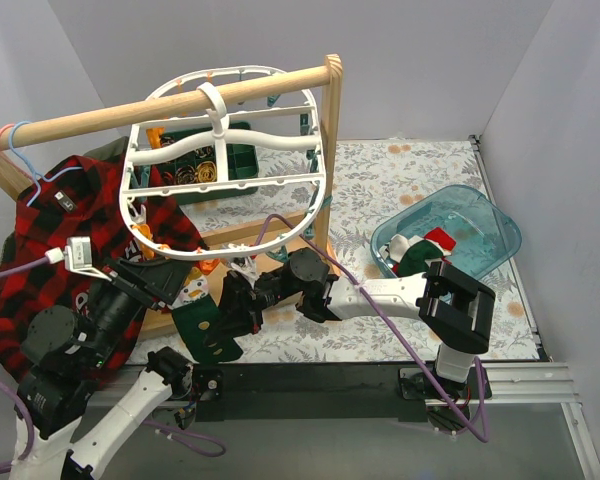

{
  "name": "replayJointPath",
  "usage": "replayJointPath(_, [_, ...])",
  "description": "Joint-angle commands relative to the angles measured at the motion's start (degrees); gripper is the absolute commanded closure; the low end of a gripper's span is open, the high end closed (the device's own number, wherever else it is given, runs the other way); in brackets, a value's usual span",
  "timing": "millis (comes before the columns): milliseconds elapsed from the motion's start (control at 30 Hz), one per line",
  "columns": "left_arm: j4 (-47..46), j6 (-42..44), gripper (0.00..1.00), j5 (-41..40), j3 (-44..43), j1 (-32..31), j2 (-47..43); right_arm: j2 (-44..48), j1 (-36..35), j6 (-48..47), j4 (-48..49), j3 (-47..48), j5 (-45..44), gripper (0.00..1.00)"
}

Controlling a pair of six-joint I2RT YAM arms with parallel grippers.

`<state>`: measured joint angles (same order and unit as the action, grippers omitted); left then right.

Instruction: Remove the socks clipped to the hanger

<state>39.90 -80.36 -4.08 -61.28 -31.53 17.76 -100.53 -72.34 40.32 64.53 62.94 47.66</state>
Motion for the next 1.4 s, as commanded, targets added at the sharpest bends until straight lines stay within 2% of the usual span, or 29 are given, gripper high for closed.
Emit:
replayJointPath(0, [-2.28,1.96,0.47,-1.98,-0.25,-0.11,-0.71,2.27,-0.09,-0.15,2.97,0.08,1.03,0.99])
replayJointPath(67, [-2.37,2.13,0.49,-1.9,-0.42,-0.11,-0.88,2.45,-0.09,-0.15,2.88,-0.09,1.03,0.99])
replayJointPath(200, [-2.55,2.49,0.63,-2.08,-0.42,-0.11,-1.41,2.44,-0.09,-0.15,2.97,-0.53,0.86,0.99])
replayJointPath(233, [-2.63,2.49,0.72,-2.25,-0.51,-0.11,-1.5,2.53,-0.17,-0.06,2.97,-0.8,0.68,0.99])
replayJointPath(300, [-2.63,3.1,0.79,-2.17,-0.86,-0.11,-1.59,2.45,0.0,-0.15,2.88,-1.15,-0.02,0.99])
replayJointPath(333, [-2.2,3.19,0.96,-2.16,-1.04,-0.11,-1.33,2.45,-0.09,-0.15,2.79,-1.5,-0.11,0.99])
replayJointPath(367, [-1.93,3.19,1.0,-2.34,-1.21,-0.11,-1.15,2.36,-0.09,-0.15,2.7,-1.59,-0.72,0.99])
replayJointPath(633, [-1.67,4.07,1.0,-1.2,-1.39,-0.11,-1.24,1.57,0.0,0.2,-0.28,-3.7,-5.29,0.99])
replayJointPath(800, [-0.7,4.77,1.0,-1.72,-2.0,-0.11,-1.06,3.14,1.32,-1.64,-6.51,-8.52,-9.77,0.99])
replayJointPath(967, [0.79,4.77,1.0,-1.64,-2.44,-0.11,-0.53,6.13,2.81,-2.08,-7.67,-14.94,-14.17,0.99])
replayJointPath(1000, [2.19,4.6,0.94,-1.64,-3.14,-0.11,-0.18,7.62,3.16,-2.17,-7.84,-16.08,-14.78,0.99])
replayJointPath(1033, [2.72,4.68,0.79,-1.55,-3.58,-0.11,0.34,8.41,3.51,-2.52,-8.1,-18.88,-16.27,0.99])
replayJointPath(1133, [6.14,4.77,0.52,-1.9,-5.43,-0.11,0.26,12.54,6.06,-2.44,-9.33,-25.81,-19.17,0.99])
replayJointPath(1200, [8.51,5.3,0.49,-1.55,-7.09,-0.11,-0.26,16.65,9.04,-1.91,-10.04,-29.96,-20.84,0.99])
replayJointPath(1267, [10.36,5.91,0.41,-1.29,-8.15,-0.11,-1.49,22.01,12.98,-1.38,-12.22,-35.48,-23.22,0.99])
replayJointPath(1333, [13.18,5.48,0.39,-1.37,-9.38,-0.11,-2.81,26.33,16.16,-1.47,-14.51,-38.4,-25.15,0.99])
replayJointPath(1367, [13.97,5.3,0.37,-1.2,-9.74,-0.11,-4.04,28.7,19.31,-2.69,-19.22,-40.24,-26.03,0.99])
